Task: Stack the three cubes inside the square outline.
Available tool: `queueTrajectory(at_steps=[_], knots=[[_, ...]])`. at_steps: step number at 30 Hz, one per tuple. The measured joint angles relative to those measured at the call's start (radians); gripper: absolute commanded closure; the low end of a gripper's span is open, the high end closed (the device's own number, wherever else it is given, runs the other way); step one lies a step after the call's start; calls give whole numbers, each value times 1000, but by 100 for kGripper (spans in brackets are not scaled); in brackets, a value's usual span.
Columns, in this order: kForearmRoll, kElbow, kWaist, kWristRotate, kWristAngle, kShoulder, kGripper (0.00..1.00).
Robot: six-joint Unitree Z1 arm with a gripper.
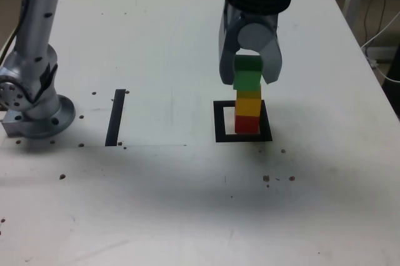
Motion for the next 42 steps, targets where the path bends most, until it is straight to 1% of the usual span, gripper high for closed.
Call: queueTrajectory(at_steps=[8, 13, 19, 28, 30, 31, 34, 36, 37, 38, 39, 42], knots=[[-17, 7, 10, 3, -24, 9, 72], [-20, 16, 16, 3, -26, 9, 66], [-26, 25, 18, 3, -30, 12, 65], [-33, 26, 21, 3, -43, 21, 56], [-33, 29, 21, 3, -43, 21, 51], [-33, 30, 21, 4, -43, 21, 46], [-37, 32, 23, 15, -42, 21, 21], [-40, 35, 26, 23, -41, 20, 9], [-40, 37, 27, 24, -41, 20, 5], [-40, 40, 28, 25, -40, 20, 2], [-40, 41, 29, 25, -39, 20, 1], [-35, 42, 29, 25, -38, 18, 0]])
